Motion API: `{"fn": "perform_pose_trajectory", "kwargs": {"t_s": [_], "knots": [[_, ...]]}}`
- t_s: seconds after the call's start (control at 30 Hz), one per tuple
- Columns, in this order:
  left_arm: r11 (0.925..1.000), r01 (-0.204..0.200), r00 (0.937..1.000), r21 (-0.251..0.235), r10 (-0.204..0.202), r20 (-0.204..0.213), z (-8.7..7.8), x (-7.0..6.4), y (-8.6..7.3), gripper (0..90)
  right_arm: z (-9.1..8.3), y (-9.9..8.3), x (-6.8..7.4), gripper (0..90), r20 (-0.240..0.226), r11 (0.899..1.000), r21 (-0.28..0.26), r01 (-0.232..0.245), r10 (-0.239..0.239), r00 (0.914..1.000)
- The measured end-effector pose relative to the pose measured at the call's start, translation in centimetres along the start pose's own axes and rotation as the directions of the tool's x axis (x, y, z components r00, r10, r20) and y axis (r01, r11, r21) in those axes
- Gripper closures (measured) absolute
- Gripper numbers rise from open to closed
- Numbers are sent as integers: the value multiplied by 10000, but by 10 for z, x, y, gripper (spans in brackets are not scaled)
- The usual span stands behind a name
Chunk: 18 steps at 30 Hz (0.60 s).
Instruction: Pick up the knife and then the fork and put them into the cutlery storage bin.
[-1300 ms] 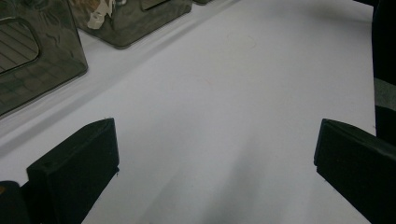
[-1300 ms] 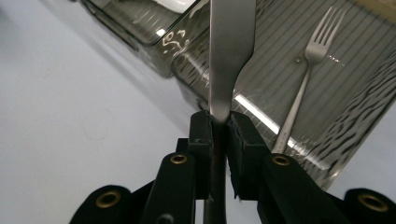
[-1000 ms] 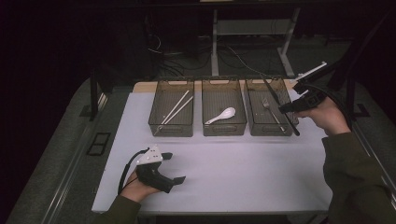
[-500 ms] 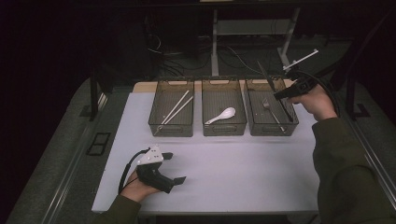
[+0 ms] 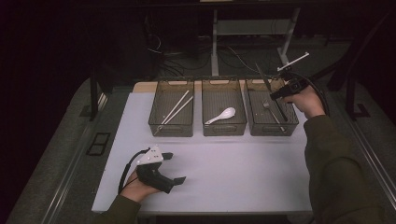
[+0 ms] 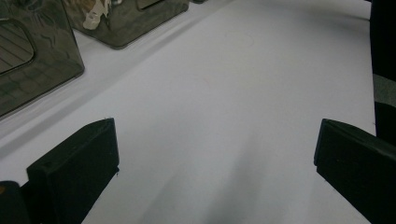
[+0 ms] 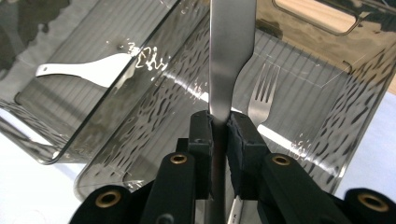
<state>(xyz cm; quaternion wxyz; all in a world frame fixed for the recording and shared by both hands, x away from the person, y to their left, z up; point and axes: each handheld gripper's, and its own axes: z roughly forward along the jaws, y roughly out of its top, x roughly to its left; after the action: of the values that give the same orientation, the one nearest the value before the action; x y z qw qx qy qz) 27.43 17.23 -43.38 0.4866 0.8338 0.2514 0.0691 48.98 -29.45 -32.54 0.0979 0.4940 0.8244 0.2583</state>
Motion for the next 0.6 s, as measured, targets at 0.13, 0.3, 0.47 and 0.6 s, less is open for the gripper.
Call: {"fn": "perform_pose_trajectory", "kwargs": {"t_s": [0.13, 0.3, 0.47, 0.6], "knots": [[10000, -1, 10000, 0, 1, 5, 0, 0, 0, 0, 6, 0, -1, 797, -16, 10000, 66, -65, 65, 10000], [10000, 8, 10000, -5, -8, 33, 0, 0, 0, 0, 16, -4, -4, 796, 30, 9995, 268, -193, 192, 9998], [10000, 7, 10000, 18, -7, 43, 0, 0, 0, 0, 29, -10, -10, 797, 30, 9980, 453, -429, 428, 9991], [10000, -20, 10000, 40, 20, 76, 1, 0, 0, 0, 37, -14, -12, 796, 127, 9962, 678, -553, 546, 9984]]}}
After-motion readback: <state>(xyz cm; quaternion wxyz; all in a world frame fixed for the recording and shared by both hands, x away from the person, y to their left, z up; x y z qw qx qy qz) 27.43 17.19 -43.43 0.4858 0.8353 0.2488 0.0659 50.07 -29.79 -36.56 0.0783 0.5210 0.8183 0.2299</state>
